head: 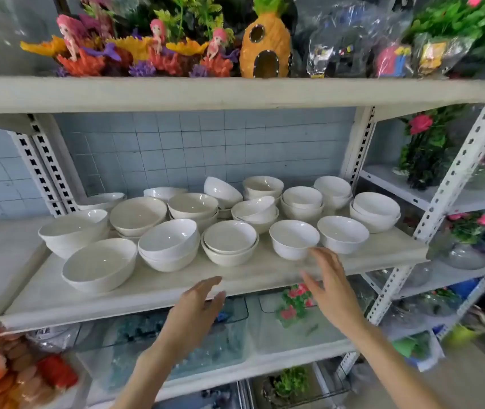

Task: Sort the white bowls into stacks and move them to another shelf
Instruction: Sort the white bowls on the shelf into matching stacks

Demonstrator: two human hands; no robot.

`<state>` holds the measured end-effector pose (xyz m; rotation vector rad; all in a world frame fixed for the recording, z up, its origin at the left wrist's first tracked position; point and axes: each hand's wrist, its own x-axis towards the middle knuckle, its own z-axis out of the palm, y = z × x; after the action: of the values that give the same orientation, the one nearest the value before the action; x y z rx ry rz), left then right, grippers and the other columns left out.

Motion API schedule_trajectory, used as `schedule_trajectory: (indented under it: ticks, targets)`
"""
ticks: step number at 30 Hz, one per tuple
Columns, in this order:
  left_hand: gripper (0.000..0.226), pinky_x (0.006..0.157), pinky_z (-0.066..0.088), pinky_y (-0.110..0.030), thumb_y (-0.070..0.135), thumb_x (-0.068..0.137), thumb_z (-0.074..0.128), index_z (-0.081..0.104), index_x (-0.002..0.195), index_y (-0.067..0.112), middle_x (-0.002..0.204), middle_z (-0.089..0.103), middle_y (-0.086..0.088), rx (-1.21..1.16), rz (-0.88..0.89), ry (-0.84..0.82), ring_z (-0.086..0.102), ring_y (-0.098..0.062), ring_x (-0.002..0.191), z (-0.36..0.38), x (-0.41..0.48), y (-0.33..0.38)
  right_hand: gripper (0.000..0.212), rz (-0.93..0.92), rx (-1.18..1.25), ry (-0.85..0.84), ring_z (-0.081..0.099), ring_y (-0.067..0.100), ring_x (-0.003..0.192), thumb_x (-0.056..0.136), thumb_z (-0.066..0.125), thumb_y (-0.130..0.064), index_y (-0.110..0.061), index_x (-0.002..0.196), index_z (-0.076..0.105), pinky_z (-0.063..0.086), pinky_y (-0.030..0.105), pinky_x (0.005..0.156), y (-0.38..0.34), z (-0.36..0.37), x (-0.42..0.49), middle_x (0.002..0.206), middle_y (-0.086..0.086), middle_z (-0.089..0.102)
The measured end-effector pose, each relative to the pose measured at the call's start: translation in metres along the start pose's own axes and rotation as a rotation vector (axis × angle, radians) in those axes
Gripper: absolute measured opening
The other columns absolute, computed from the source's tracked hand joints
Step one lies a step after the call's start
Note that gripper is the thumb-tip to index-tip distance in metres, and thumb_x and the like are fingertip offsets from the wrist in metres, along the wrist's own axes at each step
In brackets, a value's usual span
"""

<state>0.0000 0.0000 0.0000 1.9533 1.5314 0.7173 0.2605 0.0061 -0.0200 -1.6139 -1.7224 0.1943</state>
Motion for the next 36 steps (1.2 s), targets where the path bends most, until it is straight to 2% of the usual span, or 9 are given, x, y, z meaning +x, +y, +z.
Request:
schedule_trajectory:
  ticks: [3, 7, 10, 12, 15, 22, 26, 32, 36]
  targets:
    - [0.042, 0.075, 0.036, -0.001, 0.03, 0.097, 0.05, 0.043, 0.138, 0.026, 0.134, 0.05, 0.005, -0.169, 0.02, -0.085, 0.047, -0.002, 0.105, 0.028, 0.031, 0.014, 0.063, 0.145, 0.238, -0.026, 0.034, 0.015, 0.132, 0.09, 0.06, -0.024, -0.014, 0.143, 0.028, 0.029, 0.029, 0.109, 0.011, -0.001, 0.022, 0.142, 0.004, 0.034]
    - [0.06, 0.109, 0.032, -0.027, 0.03, 0.095, 0.054, 0.027, 0.147, 0.021, 0.151, 0.034, 0.0, -0.262, 0.033, -0.125, 0.04, -0.013, 0.131, 0.065, 0.065, 0.04, 0.079, 0.174, 0.357, -0.107, 0.04, 0.009, 0.129, 0.08, 0.063, -0.046, -0.019, 0.144, 0.026, 0.035, 0.04, 0.11, 0.028, 0.001, 0.042, 0.142, -0.004, 0.037]
    - [0.081, 0.116, 0.023, -0.037, 0.028, 0.091, 0.061, 0.009, 0.152, 0.016, 0.155, 0.021, 0.001, -0.288, 0.006, -0.119, 0.022, -0.018, 0.143, 0.083, 0.091, 0.054, 0.087, 0.198, 0.47, -0.156, 0.044, 0.006, 0.127, 0.071, 0.065, -0.058, -0.022, 0.141, 0.029, 0.036, 0.043, 0.11, 0.042, 0.0, 0.054, 0.139, -0.008, 0.044]
    - [0.087, 0.114, 0.026, -0.033, 0.024, 0.084, 0.07, 0.014, 0.15, 0.011, 0.153, 0.027, -0.001, -0.302, 0.022, -0.088, 0.027, -0.015, 0.141, 0.093, 0.107, 0.058, 0.092, 0.196, 0.503, -0.188, 0.044, 0.006, 0.127, 0.068, 0.065, -0.064, -0.023, 0.141, 0.028, 0.036, 0.043, 0.109, 0.049, 0.0, 0.059, 0.139, -0.009, 0.045]
    - [0.079, 0.095, 0.038, -0.009, 0.016, 0.074, 0.079, 0.027, 0.134, 0.02, 0.131, 0.047, 0.009, -0.448, -0.003, -0.09, 0.046, 0.01, 0.115, 0.104, 0.123, 0.061, 0.094, 0.194, 0.555, -0.226, 0.045, 0.005, 0.127, 0.065, 0.066, -0.071, -0.028, 0.139, 0.028, 0.039, 0.043, 0.107, 0.058, 0.003, 0.065, 0.137, -0.01, 0.047]
    - [0.107, 0.098, 0.048, -0.047, 0.045, 0.047, 0.084, 0.023, 0.132, 0.025, 0.128, 0.047, 0.008, -0.594, -0.067, -0.022, 0.051, -0.017, 0.122, 0.12, 0.139, 0.058, 0.076, 0.178, 0.607, -0.229, 0.049, 0.003, 0.121, 0.067, 0.069, -0.063, -0.044, 0.129, 0.031, 0.042, 0.038, 0.104, 0.06, 0.01, 0.073, 0.13, -0.014, 0.051]
    - [0.106, 0.1, 0.047, -0.045, 0.047, 0.048, 0.082, 0.033, 0.137, 0.018, 0.127, 0.053, 0.007, -0.57, -0.05, 0.025, 0.054, -0.016, 0.12, 0.119, 0.142, 0.055, 0.072, 0.2, 0.651, -0.194, 0.048, 0.001, 0.12, 0.061, 0.072, -0.063, -0.054, 0.119, 0.03, 0.043, 0.037, 0.104, 0.061, 0.014, 0.074, 0.127, -0.018, 0.049]
    - [0.093, 0.095, 0.051, -0.036, 0.049, 0.051, 0.082, 0.04, 0.131, 0.025, 0.124, 0.056, 0.009, -0.556, -0.018, 0.078, 0.057, -0.009, 0.115, 0.115, 0.135, 0.054, 0.08, 0.21, 0.705, -0.182, 0.054, 0.008, 0.117, 0.058, 0.079, -0.059, -0.035, 0.127, 0.044, 0.046, 0.043, 0.099, 0.06, 0.017, 0.073, 0.122, -0.012, 0.058]
    - [0.087, 0.092, 0.051, -0.025, 0.024, 0.059, 0.09, 0.04, 0.13, 0.024, 0.123, 0.055, 0.011, -0.578, 0.016, 0.061, 0.057, -0.009, 0.115, 0.113, 0.134, 0.054, 0.078, 0.224, 0.767, -0.188, 0.054, 0.012, 0.118, 0.058, 0.087, -0.041, -0.034, 0.125, 0.046, 0.05, 0.029, 0.094, 0.056, 0.012, 0.072, 0.123, -0.006, 0.057]
